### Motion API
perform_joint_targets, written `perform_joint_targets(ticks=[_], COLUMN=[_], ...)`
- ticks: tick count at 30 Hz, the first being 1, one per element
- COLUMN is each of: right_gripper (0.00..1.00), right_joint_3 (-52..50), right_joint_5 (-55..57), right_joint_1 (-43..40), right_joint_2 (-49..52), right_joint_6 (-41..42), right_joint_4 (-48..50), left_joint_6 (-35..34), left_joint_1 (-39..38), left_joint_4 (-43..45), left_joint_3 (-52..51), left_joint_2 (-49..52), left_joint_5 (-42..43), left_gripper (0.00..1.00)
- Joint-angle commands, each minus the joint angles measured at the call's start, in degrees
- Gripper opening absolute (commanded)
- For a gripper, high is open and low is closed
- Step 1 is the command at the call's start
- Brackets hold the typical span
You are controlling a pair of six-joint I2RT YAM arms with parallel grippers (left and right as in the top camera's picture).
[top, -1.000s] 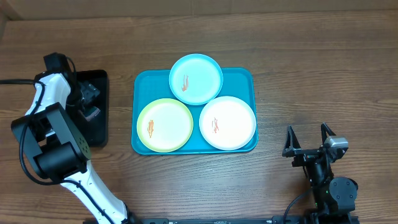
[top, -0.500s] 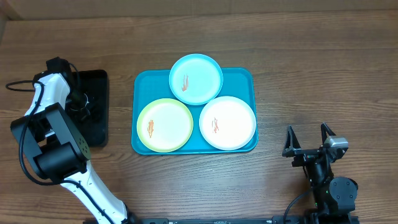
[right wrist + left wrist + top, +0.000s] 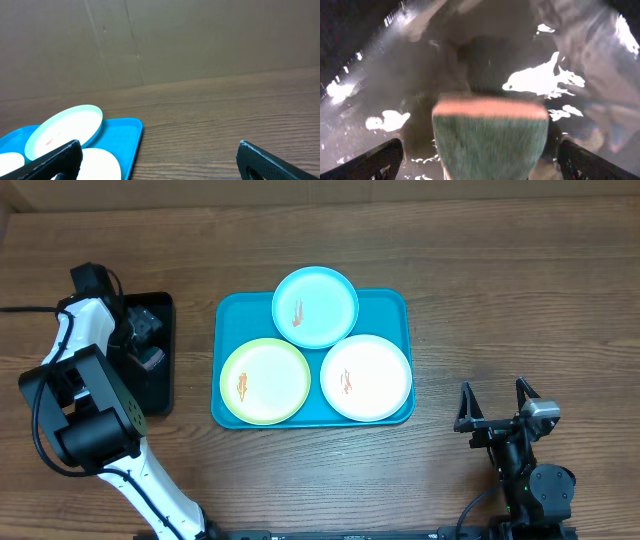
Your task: Clean dirty plates on tray and stack at the side
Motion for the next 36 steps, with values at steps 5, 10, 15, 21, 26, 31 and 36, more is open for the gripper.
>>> perform_joint_targets(ticks=[5, 10, 15, 21, 26, 31, 36], right_gripper=[1.0, 1.0, 1.0, 1.0, 1.0, 1.0, 1.0], right_joint_3=[-0.59, -0.59, -0.59, -0.59, -0.59, -0.59, -0.59], right_joint_5=[0.31, 0.28, 0.31, 0.31, 0.31, 0.31, 0.31], right_joint_1=[-0.2, -0.2, -0.2, -0.2, -0.2, -0.2, -0.2], right_joint_2=[-0.39, -0.39, -0.39, -0.39, -0.39, -0.39, -0.39], right_joint_6=[-0.22, -0.22, -0.22, -0.22, -0.22, -0.22, -0.22], right_joint_4=[0.44, 0.44, 0.44, 0.44, 0.44, 0.44, 0.44], left_joint_6=[0.04, 0.04, 0.02, 0.04, 0.04, 0.04, 0.04], left_joint_1=[0.26, 0.26, 0.24, 0.22, 0.22, 0.22, 0.22], left_joint_4=[3.8, 2.62, -2.91, -11.39, -13.92, -14.51, -15.82], left_joint_3=[-0.87, -0.87, -0.87, -0.87, -0.87, -0.87, -0.87], left_joint_2=[1.38, 1.38, 1.38, 1.38, 1.38, 1.38, 1.38], left_joint_5=[-2.84, -2.82, -2.67, 3.54, 5.42, 5.42, 5.51], left_gripper=[0.41, 0.06, 1.0, 0.76, 0.07, 0.09, 1.0])
